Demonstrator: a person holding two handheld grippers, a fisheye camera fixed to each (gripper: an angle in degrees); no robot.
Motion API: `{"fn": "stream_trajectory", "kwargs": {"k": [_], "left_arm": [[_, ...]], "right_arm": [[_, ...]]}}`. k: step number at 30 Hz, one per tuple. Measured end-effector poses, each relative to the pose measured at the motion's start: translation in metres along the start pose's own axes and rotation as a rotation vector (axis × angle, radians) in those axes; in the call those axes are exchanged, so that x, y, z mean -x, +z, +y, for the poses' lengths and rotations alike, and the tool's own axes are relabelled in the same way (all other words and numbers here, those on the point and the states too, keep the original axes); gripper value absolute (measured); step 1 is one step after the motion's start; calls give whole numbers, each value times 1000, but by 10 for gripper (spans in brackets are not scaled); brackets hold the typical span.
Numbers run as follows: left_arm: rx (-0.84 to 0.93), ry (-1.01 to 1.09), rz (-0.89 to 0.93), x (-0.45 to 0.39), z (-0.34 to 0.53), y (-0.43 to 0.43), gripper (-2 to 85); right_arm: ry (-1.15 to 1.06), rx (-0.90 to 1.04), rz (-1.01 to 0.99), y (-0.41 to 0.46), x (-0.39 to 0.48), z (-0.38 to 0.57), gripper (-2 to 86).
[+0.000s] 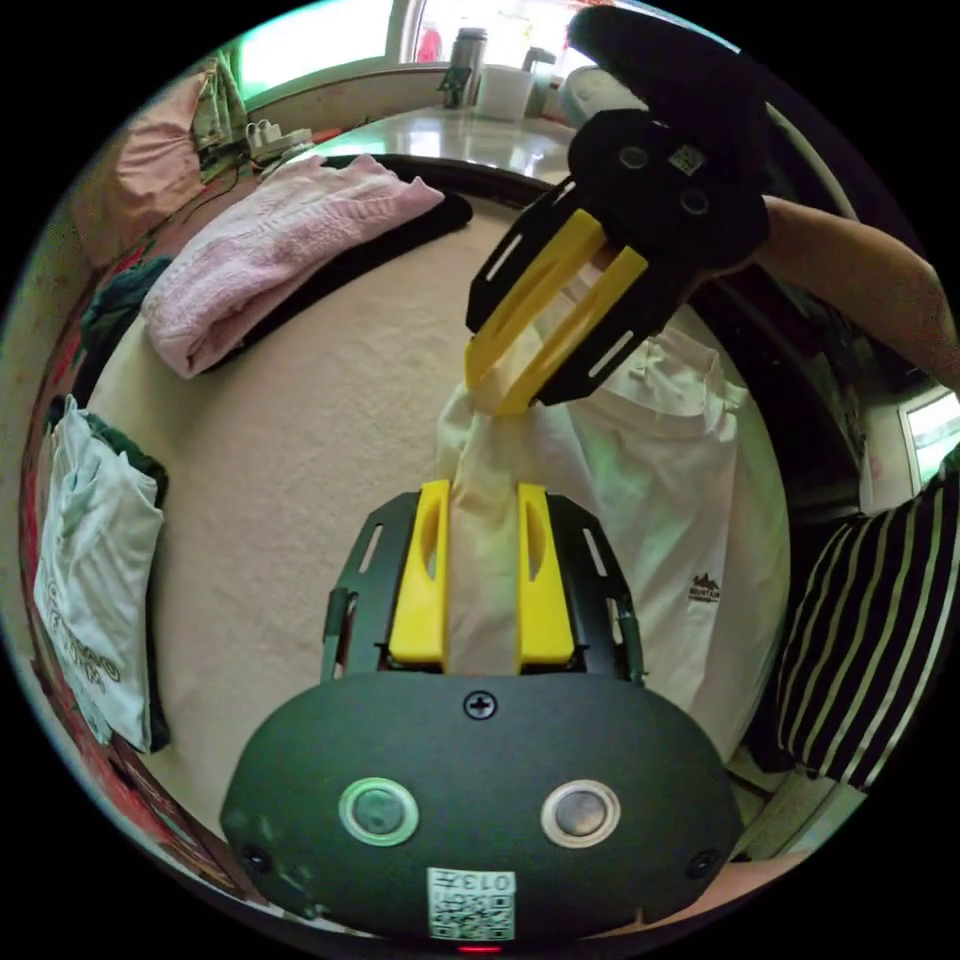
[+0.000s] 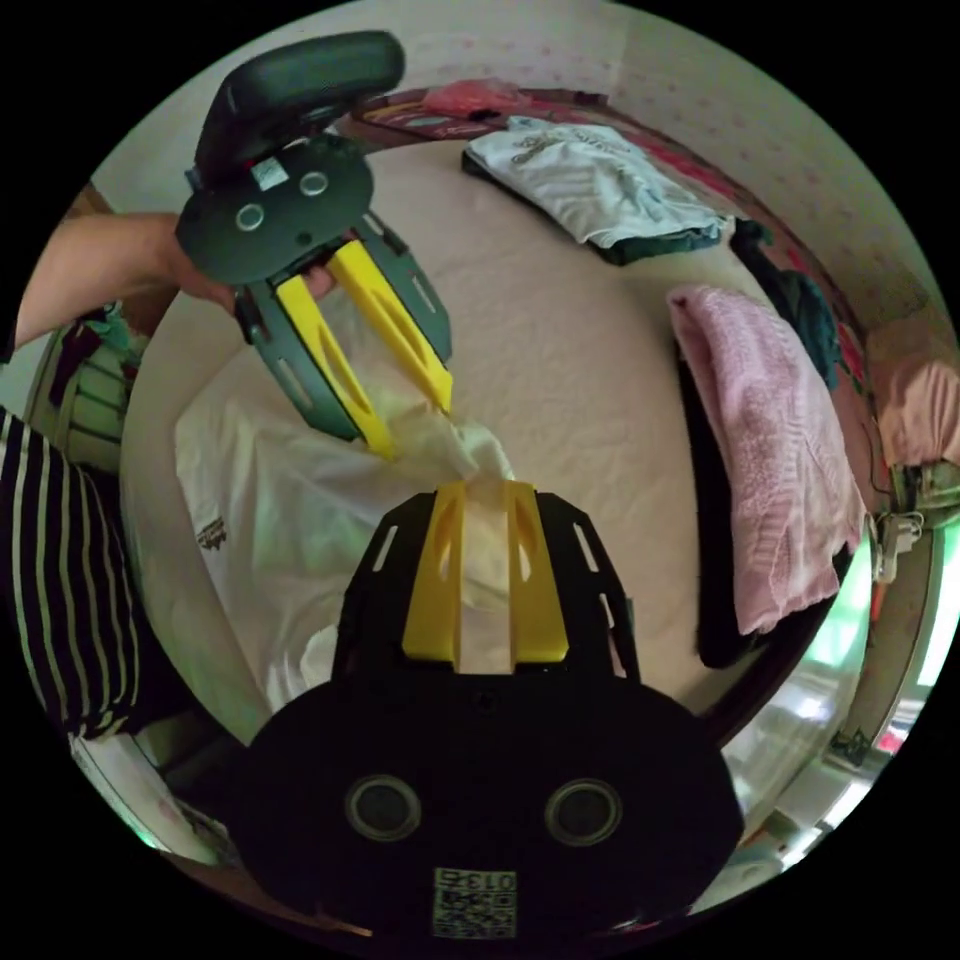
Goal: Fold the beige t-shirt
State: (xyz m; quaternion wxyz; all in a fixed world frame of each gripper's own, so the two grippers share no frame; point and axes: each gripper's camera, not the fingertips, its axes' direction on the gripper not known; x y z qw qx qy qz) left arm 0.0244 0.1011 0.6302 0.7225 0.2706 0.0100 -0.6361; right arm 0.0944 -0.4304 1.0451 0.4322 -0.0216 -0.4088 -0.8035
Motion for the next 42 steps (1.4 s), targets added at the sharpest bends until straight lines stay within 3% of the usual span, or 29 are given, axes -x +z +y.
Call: {"fn": "stream_trajectory", "kwargs": {"k": [5, 8, 13, 19, 23, 27, 30, 34, 37, 42], "left_arm": [[-55, 83, 49, 12, -5, -25, 17], [-9, 153, 161, 18, -10, -26, 21], [-143, 87, 111, 45, -16, -39, 67], [48, 110, 208, 63, -36, -12, 25], [41, 59, 332, 81, -38, -17, 10], [34, -104, 356, 109, -34, -15, 14], [-23, -174, 385, 120, -17, -26, 33], [-150, -325, 226, 115, 37, -59, 78], [-207, -529, 71, 98, 86, -72, 113], [-254, -807, 59, 68, 146, -62, 144]], "right_arm": [[-55, 41, -67, -4, -17, -2, 19], [-69, 24, -205, -7, -31, 2, 15], [130, 70, -345, 33, -86, -2, 16], [142, 156, -470, 53, -100, -3, 22], [168, 155, -579, 56, -110, 10, 29], [309, 92, -496, 64, -118, 24, 57], [390, -8, -309, 33, -107, 53, 68], [571, -131, -26, 1, -73, 124, 92], [726, -180, -62, 13, -57, 167, 115], [814, -313, -125, 24, -38, 191, 124]]}}
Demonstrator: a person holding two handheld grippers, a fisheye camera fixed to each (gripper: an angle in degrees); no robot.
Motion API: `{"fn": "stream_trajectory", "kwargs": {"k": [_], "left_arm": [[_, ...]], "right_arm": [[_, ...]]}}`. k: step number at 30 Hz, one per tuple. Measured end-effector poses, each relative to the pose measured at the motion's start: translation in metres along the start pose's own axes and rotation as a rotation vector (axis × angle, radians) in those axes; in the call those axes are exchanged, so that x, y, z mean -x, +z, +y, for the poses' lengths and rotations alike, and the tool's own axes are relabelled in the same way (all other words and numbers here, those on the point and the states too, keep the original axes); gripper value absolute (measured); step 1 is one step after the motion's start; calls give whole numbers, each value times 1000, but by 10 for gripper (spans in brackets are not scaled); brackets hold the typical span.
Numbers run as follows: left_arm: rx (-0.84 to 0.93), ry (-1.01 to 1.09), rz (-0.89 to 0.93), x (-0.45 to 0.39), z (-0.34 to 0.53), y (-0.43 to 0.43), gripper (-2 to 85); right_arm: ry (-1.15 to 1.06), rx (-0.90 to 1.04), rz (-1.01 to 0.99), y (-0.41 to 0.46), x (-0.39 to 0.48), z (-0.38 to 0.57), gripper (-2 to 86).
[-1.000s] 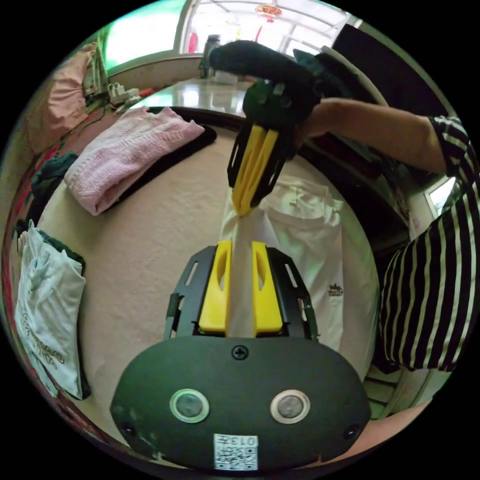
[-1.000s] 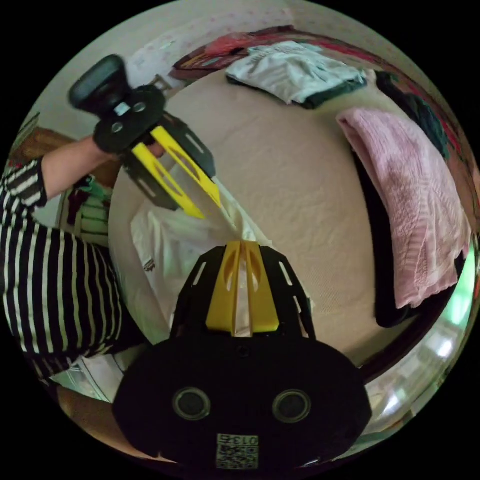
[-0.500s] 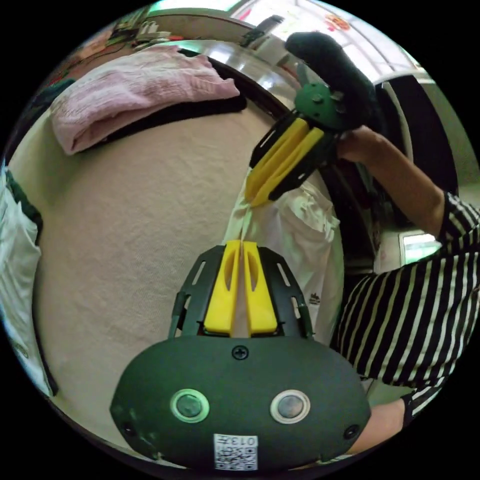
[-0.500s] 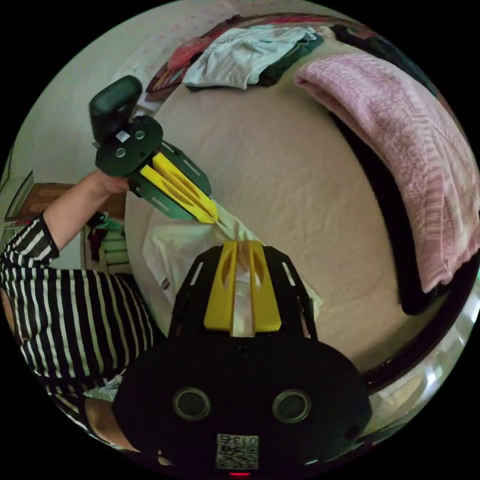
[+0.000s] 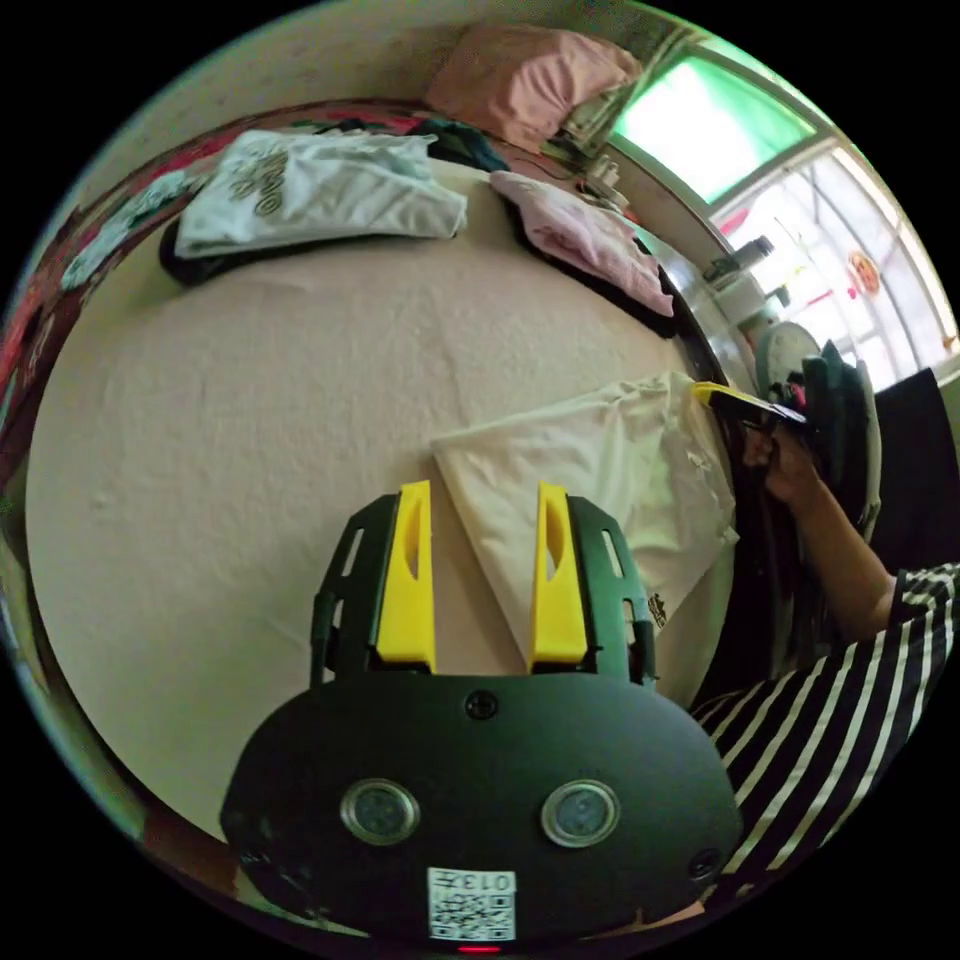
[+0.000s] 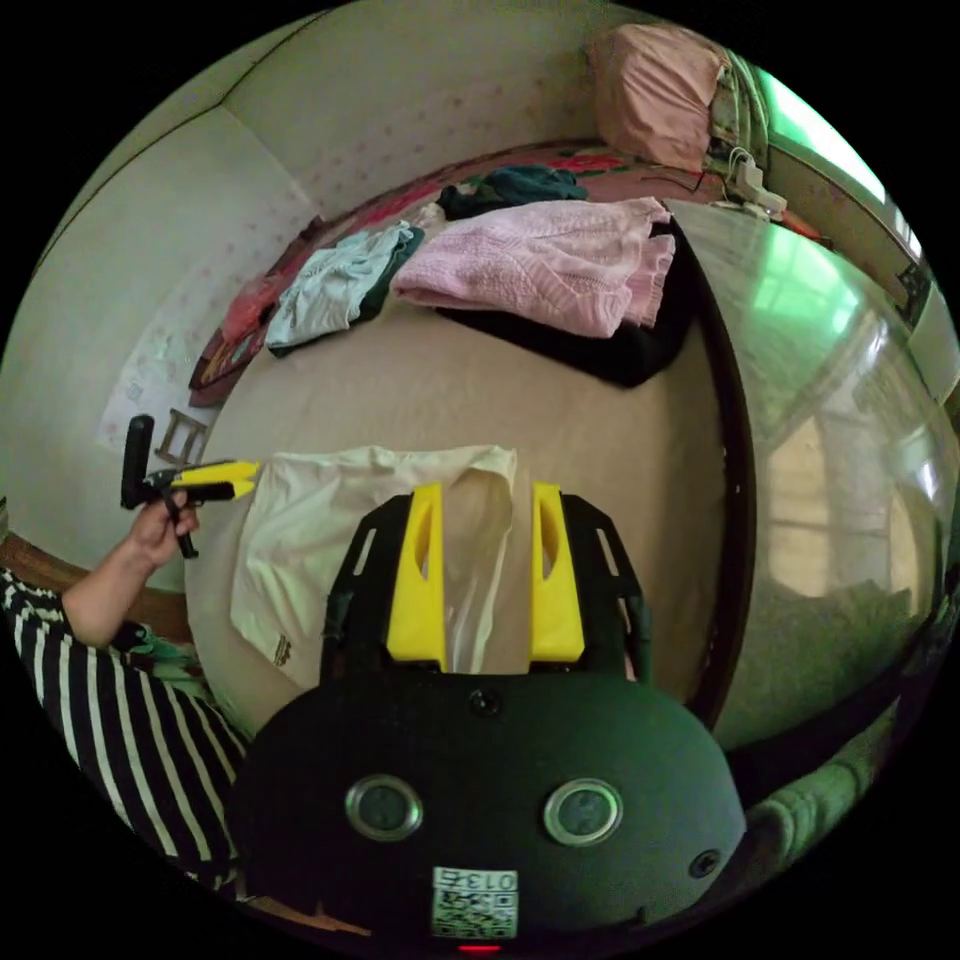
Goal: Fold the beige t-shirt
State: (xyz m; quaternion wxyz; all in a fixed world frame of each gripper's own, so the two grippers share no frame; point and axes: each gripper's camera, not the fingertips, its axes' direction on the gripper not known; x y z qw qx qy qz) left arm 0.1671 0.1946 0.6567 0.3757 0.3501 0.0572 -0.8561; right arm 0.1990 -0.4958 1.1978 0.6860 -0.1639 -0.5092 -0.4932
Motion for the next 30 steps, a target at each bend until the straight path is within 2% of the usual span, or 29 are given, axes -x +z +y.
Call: {"fn": "stream_trajectory", "kwargs": {"k": [4, 10, 14, 18, 21, 24, 28, 30], "left_arm": [[0, -57, 45, -7, 23, 10, 147], [18, -17, -68, -33, 34, 11, 92], [36, 121, -293, -69, 46, 12, 45], [-12, 142, -328, -79, 62, 8, 58], [9, 110, -222, -74, 72, 14, 78], [-8, 75, -139, -66, 82, 10, 79], [-4, 31, -89, -60, 93, 6, 30], [8, 42, -71, -62, 98, 4, 20]], "right_arm": [[-15, 31, -2, 7, 8, 12, 111], [-92, 75, 149, 3, 35, 44, 75], [-239, 61, 334, -5, 68, 74, 51], [-331, 11, 449, -17, 88, 112, 49], [-289, -7, 438, -26, 84, 136, 60], [-191, -14, 339, -43, 71, 153, 64], [-74, 1, 160, -68, 53, 181, 42], [-103, 19, 193, -77, 60, 194, 36]]}}
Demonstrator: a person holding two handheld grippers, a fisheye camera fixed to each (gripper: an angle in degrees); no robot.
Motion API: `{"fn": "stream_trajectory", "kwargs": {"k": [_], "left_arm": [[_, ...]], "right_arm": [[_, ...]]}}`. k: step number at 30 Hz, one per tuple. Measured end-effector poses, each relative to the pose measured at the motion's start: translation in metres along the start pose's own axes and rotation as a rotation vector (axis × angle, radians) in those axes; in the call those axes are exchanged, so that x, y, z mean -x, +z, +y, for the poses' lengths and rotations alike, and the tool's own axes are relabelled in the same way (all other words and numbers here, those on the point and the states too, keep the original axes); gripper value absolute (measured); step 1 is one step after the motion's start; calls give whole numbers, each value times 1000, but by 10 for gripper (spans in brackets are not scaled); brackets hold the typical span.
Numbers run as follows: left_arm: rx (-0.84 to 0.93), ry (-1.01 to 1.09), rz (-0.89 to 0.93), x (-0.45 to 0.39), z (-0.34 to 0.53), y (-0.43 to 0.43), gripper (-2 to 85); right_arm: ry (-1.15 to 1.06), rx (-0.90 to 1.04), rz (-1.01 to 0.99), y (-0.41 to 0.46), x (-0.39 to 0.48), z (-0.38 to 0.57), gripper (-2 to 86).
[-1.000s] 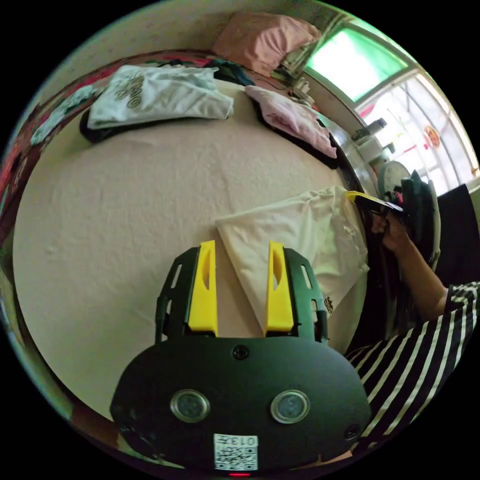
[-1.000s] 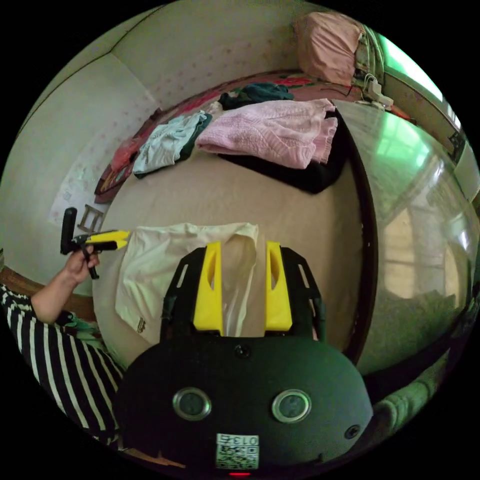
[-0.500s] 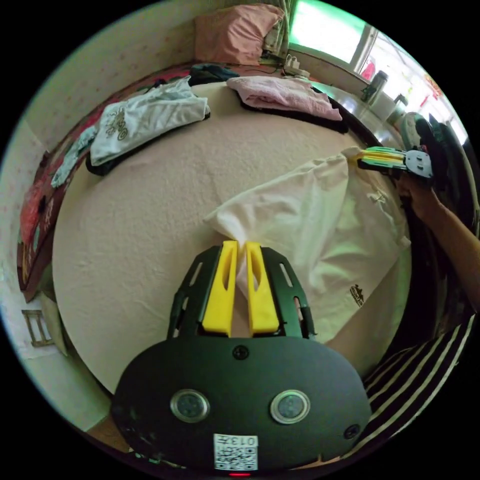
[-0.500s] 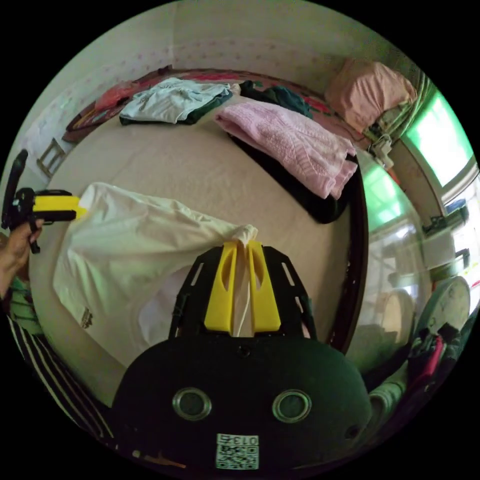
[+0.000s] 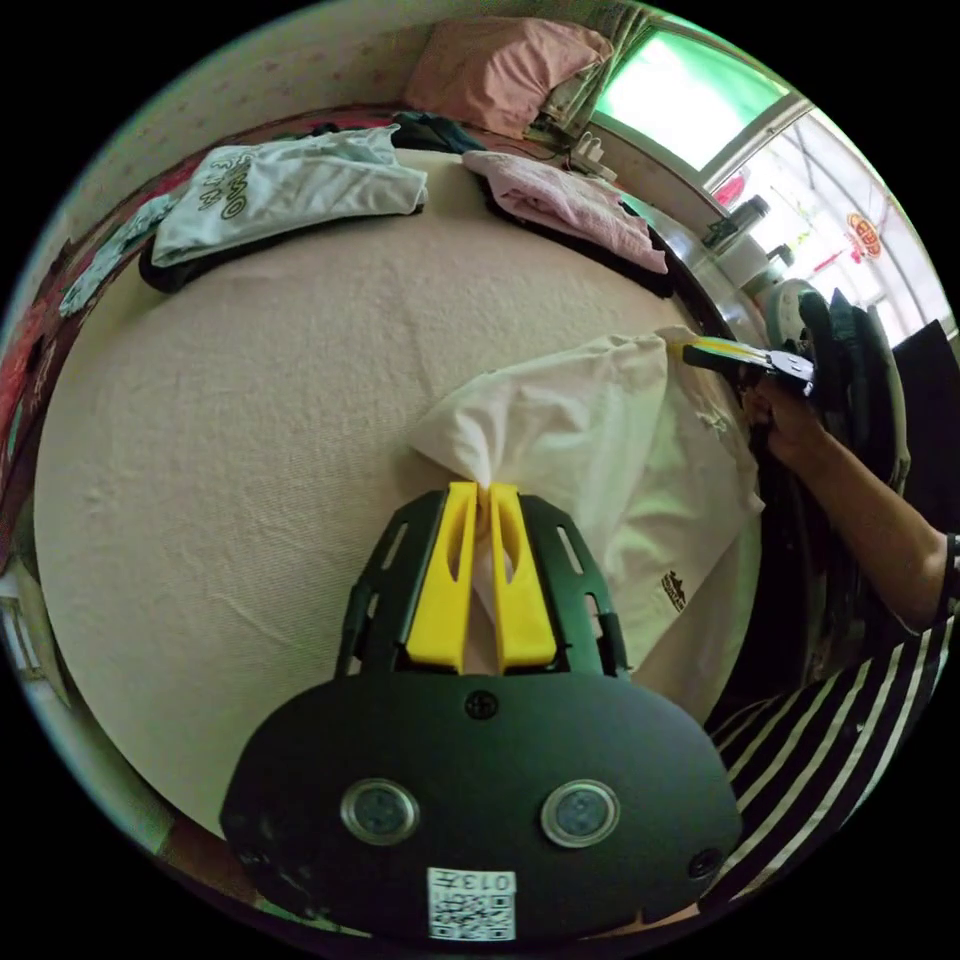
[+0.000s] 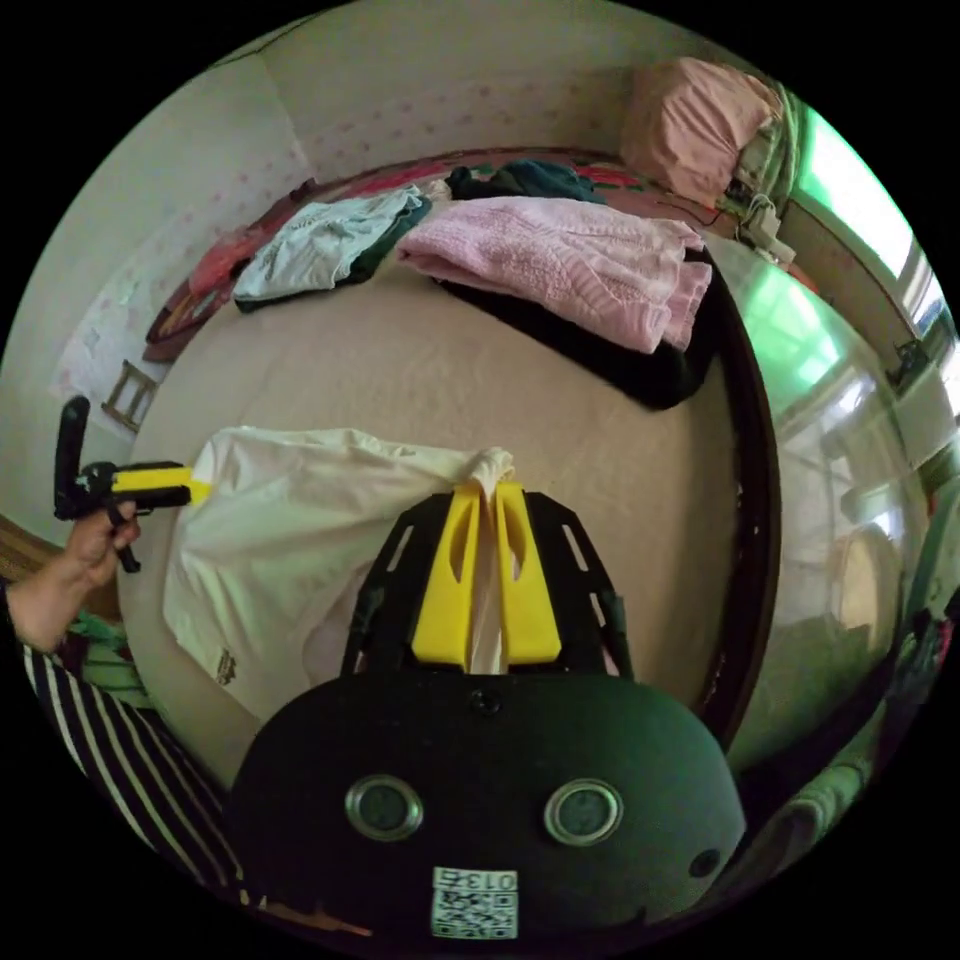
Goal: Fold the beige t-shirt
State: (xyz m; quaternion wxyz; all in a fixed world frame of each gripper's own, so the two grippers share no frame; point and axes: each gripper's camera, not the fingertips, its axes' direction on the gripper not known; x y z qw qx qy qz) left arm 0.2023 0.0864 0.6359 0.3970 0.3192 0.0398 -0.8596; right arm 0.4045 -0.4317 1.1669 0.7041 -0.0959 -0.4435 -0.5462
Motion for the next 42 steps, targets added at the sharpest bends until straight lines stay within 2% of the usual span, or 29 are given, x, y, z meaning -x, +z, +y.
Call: {"fn": "stream_trajectory", "kwargs": {"k": [4, 9, 21, 26, 31, 34, 38, 42], "left_arm": [[-89, 68, -19, -15, 22, -23, 11], [-208, 91, 110, -23, 54, -59, 8], [-340, 377, 337, -99, 71, -163, 6], [-353, 560, 571, -177, 35, -198, 6], [-345, 775, 698, -292, -9, -207, 7], [-304, 828, 805, -362, -37, -200, 8], [-223, 840, 718, -456, -81, -150, 13], [-139, 792, 512, -511, -104, -87, 24]], "right_arm": [[-165, -38, 242, -39, 46, 41, 30], [-255, -186, 424, -107, 89, 110, 30], [18, -394, 609, -336, 99, 290, 32], [134, -426, 762, -454, 89, 359, 30], [227, -365, 963, -560, 26, 420, 29], [271, -354, 1004, -602, -24, 449, 31], [326, -301, 1003, -615, -110, 476, 32], [397, -158, 826, -568, -228, 502, 36]]}}
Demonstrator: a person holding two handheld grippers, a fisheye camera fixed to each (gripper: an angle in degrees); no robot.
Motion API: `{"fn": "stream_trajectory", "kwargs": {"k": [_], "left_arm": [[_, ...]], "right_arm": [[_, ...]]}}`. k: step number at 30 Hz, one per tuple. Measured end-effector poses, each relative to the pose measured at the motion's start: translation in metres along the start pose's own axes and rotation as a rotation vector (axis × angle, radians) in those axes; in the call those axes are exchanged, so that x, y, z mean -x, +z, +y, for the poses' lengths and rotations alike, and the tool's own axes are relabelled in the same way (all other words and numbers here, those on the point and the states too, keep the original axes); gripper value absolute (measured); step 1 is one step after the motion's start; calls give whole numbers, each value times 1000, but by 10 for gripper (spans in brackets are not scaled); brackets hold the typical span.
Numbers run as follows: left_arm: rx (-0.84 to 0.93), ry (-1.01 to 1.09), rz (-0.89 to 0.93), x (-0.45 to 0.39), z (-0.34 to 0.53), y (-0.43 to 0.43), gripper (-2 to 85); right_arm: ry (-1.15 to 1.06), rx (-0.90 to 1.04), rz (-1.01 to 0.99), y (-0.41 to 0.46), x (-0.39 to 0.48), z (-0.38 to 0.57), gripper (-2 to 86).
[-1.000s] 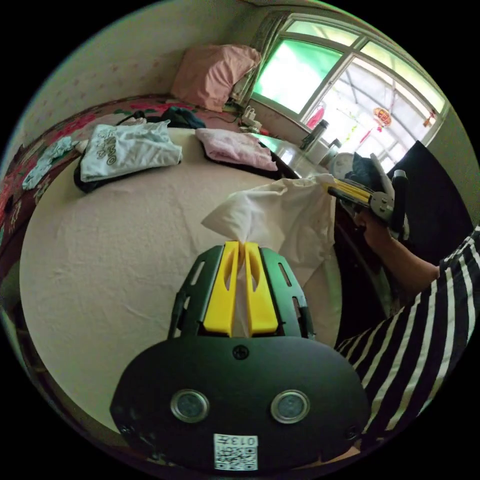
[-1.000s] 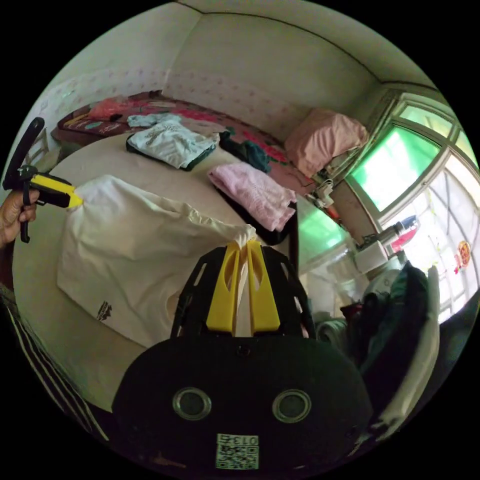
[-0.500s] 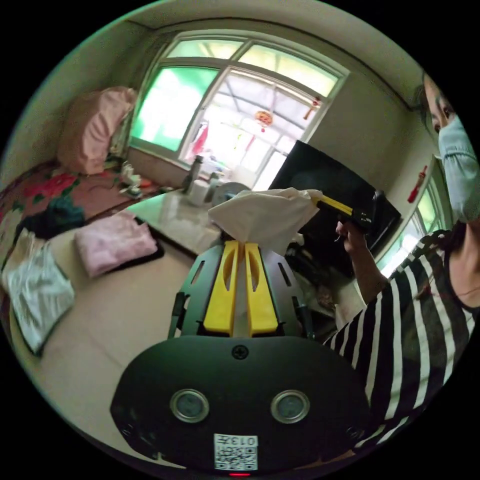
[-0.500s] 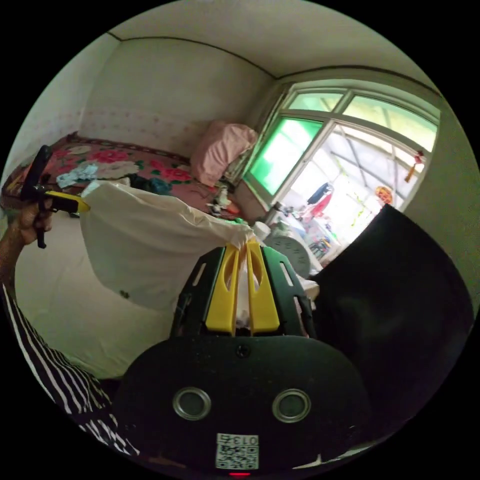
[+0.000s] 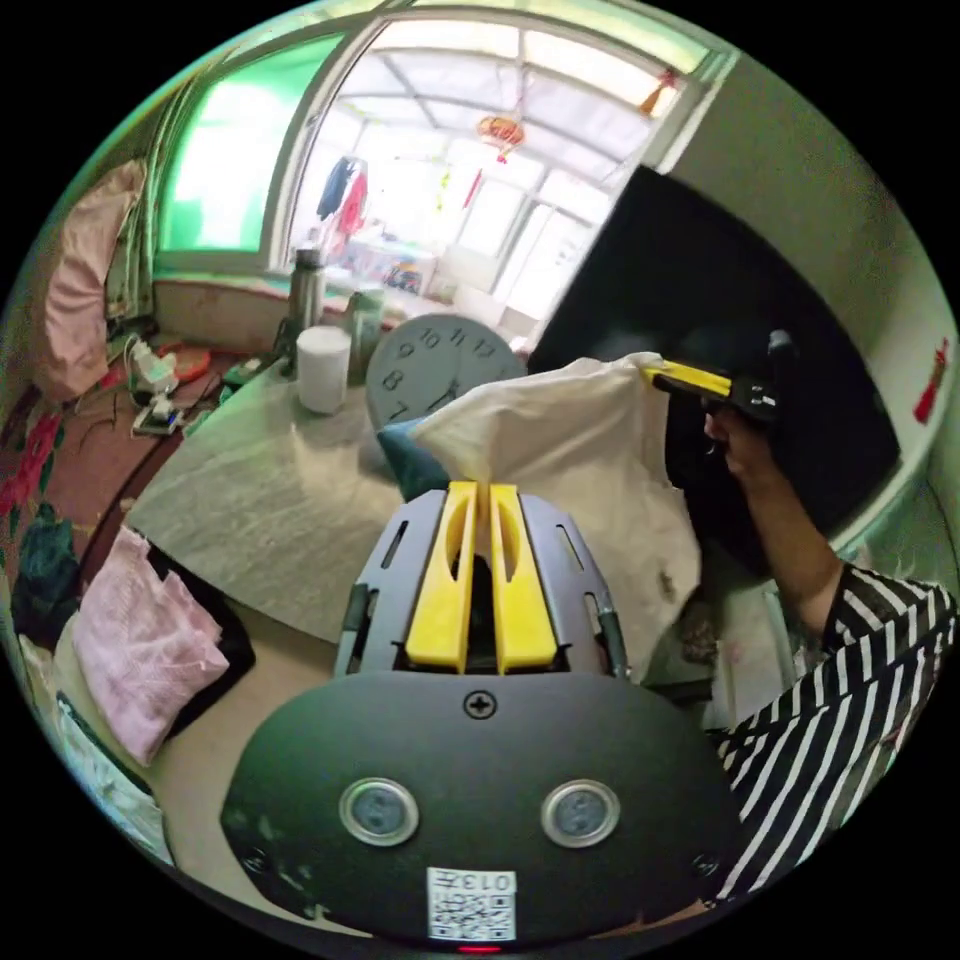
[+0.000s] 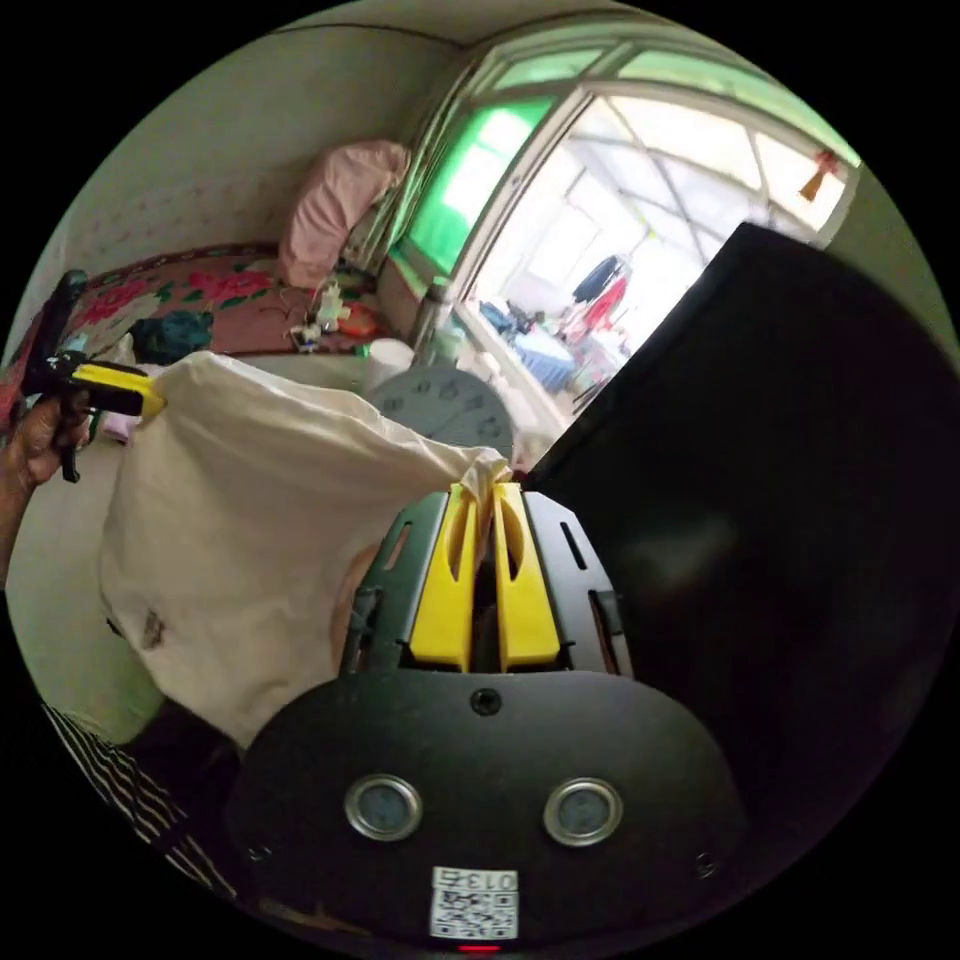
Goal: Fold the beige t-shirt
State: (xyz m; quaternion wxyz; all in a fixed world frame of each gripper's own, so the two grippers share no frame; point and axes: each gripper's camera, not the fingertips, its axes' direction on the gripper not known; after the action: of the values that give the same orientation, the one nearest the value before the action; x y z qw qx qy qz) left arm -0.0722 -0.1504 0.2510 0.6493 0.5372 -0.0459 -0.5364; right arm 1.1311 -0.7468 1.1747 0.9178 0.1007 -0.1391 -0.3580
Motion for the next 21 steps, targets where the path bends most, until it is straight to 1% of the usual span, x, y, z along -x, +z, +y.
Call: {"fn": "stream_trajectory", "kwargs": {"k": [1, 3, 4, 5, 6, 8, 9, 10, 11, 12, 13, 14, 15, 16, 17, 18, 19, 20, 21], "left_arm": [[51, -36, -26, 5, -2, 21, 32], [21, -83, 11, 11, 2, 34, 50], [-21, -136, 65, 16, 7, 33, 61], [-40, -160, 92, 18, 13, 27, 66], [-49, -166, 76, 17, 16, 22, 69], [-111, -186, -74, 6, 35, -6, 62], [-130, -177, -95, 0, 39, -11, 58], [-160, -128, -111, -19, 44, -16, 49], [-147, -48, -120, -44, 46, -11, 39], [-130, -13, -131, -57, 46, -5, 36], [-119, 75, -165, -86, 46, 9, 30], [-126, 158, -221, -114, 46, 25, 26], [-130, 188, -253, -126, 47, 34, 24], [-124, 250, -303, -148, 47, 52, 21], [-78, 293, -344, -162, 45, 71, 17], [-51, 291, -379, -167, 45, 81, 15], [-48, 277, -436, -172, 48, 94, 12], [-79, 260, -442, -172, 52, 100, 8], [-68, 241, -425, -170, 52, 102, 7]], "right_arm": [[2, 32, -53, 33, -6, 6, 40], [-6, 71, -73, 70, -8, 16, 54], [-16, 86, -90, 84, -10, 21, 63], [-14, 83, -89, 86, -13, 23, 67], [-7, 61, -63, 82, -21, 26, 70], [-6, -28, 32, 63, -35, 29, 65], [-9, -108, 97, 46, -43, 30, 57], [-36, -201, 87, 27, -45, 28, 45], [-58, -244, 48, 18, -44, 26, 39], [-115, -308, -80, 5, -37, 19, 30], [-191, -352, -215, -1, -22, 11, 21], [-235, -359, -266, 0, -12, 7, 17], [-320, -332, -320, 7, 12, -1, 11], [-361, -297, -294, 19, 34, -7, 7], [-357, -291, -263, 26, 43, -9, 7], [-354, -263, -237, 45, 56, -12, 5], [-381, -148, -270, 71, 68, -17, 5], [-403, -72, -308, 85, 73, -19, 5], [-419, -22, -341, 100, 77, -20, 5]]}}
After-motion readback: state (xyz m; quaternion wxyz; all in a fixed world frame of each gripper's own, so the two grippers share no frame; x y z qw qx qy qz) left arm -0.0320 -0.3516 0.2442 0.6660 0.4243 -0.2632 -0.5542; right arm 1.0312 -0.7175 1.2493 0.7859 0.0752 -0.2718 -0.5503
